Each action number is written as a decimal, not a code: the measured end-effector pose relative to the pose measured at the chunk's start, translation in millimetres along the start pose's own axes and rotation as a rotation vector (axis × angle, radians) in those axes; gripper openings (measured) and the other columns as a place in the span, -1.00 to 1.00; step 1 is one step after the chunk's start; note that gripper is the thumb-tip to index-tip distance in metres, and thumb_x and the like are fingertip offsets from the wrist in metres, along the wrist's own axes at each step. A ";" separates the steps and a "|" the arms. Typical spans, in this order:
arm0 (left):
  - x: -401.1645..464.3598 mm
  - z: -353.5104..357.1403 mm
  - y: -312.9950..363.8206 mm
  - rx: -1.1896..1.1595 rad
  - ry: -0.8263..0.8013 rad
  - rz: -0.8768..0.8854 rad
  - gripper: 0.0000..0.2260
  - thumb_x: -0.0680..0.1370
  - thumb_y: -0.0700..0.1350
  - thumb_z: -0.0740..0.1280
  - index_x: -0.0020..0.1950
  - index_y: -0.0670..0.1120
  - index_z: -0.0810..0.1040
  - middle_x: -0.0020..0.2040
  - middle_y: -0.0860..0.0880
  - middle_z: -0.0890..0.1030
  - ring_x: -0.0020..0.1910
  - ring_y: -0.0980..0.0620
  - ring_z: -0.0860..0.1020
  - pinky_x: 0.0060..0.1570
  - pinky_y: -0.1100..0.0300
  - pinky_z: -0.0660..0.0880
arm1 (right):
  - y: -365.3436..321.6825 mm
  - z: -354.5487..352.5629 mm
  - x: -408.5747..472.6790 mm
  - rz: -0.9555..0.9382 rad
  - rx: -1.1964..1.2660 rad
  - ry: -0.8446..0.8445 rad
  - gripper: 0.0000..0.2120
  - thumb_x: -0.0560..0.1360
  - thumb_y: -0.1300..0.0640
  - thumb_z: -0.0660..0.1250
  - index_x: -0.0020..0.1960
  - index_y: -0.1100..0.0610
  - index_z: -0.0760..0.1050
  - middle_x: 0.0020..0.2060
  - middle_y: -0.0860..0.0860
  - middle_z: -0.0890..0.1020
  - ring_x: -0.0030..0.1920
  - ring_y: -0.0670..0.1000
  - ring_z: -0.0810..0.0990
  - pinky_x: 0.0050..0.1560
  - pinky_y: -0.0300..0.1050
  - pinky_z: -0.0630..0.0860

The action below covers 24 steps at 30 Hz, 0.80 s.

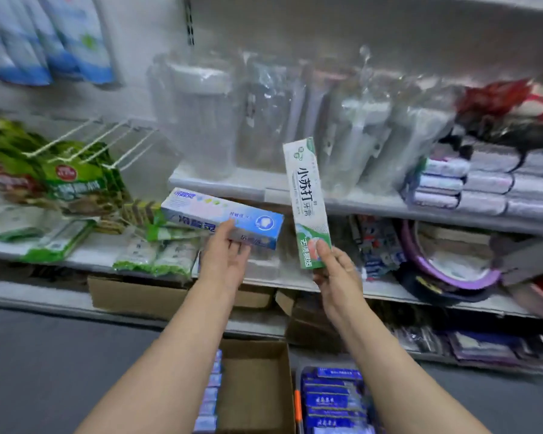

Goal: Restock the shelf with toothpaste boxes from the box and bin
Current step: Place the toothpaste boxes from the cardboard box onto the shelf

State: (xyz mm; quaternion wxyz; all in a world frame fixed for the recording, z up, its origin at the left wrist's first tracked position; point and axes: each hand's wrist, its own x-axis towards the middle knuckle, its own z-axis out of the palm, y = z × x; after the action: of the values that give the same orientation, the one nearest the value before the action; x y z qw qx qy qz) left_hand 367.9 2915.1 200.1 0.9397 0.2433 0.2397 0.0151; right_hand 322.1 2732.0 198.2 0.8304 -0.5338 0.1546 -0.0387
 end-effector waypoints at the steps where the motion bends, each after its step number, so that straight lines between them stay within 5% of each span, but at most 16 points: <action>1: -7.6 19.3 6.0 -0.005 -0.048 0.004 -0.67 0.58 -0.20 0.33 0.35 -0.14 0.50 0.03 -0.07 0.69 0.04 0.03 0.64 -0.01 0.15 0.61 | -20.7 4.1 -1.8 -0.041 0.001 0.011 -0.74 0.34 0.02 0.50 -0.07 0.12 0.55 -0.23 0.03 0.70 -0.35 -0.08 0.60 -0.45 -0.29 0.44; 5: -39.7 93.2 23.5 -0.006 -0.214 0.071 -0.71 0.58 -0.19 0.34 0.30 -0.09 0.50 0.01 -0.03 0.67 -0.10 0.10 0.63 -0.25 0.29 0.58 | -94.3 17.5 -9.4 -0.187 0.042 0.017 -0.87 0.47 0.07 0.47 -0.14 0.07 0.54 -0.24 -0.02 0.70 -0.33 -0.09 0.60 -0.42 -0.26 0.43; 10: -78.3 166.6 35.6 0.023 -0.372 0.084 -0.92 0.58 -0.18 0.33 0.05 -0.05 0.57 -0.20 0.03 0.67 -0.18 0.11 0.59 -0.13 0.27 0.52 | -171.0 22.6 -18.5 -0.328 0.070 0.002 -0.90 0.48 0.05 0.45 -0.11 0.05 0.56 -0.20 -0.06 0.66 -0.30 -0.12 0.54 -0.42 -0.31 0.41; 15: -99.3 216.9 32.0 0.018 -0.501 0.097 -0.78 0.58 -0.22 0.33 0.21 -0.07 0.52 -0.14 0.01 0.67 -0.15 0.10 0.61 0.01 0.22 0.54 | -232.7 16.8 -18.6 -0.420 0.109 0.017 -0.84 0.46 0.03 0.47 -0.05 0.08 0.57 -0.29 -0.09 0.65 -0.41 -0.16 0.50 -0.45 -0.32 0.43; 20: -115.5 265.9 21.2 0.001 -0.572 0.093 -0.89 0.59 -0.27 0.30 0.05 -0.12 0.58 -0.18 -0.03 0.71 -0.11 0.06 0.65 -0.05 0.19 0.59 | -286.6 4.4 -0.9 -0.491 0.131 0.039 -0.85 0.48 0.06 0.47 -0.05 0.11 0.58 -0.33 -0.07 0.61 -0.45 -0.15 0.48 -0.48 -0.32 0.43; 24: -115.8 305.8 3.2 -0.015 -0.596 0.122 -0.76 0.58 -0.29 0.30 0.23 -0.12 0.49 -0.19 -0.04 0.71 -0.18 0.07 0.69 -0.06 0.17 0.62 | -326.1 -10.9 20.4 -0.518 0.146 0.004 -0.71 0.34 -0.05 0.51 -0.04 0.09 0.59 -0.34 -0.06 0.59 -0.45 -0.12 0.45 -0.47 -0.29 0.43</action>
State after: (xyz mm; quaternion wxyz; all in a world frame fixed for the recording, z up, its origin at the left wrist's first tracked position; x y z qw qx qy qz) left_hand 405.8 2763.6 487.3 0.9679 0.2438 -0.0618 0.0011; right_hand 371.1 2578.5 482.7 0.8287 -0.4944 0.0115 -0.2620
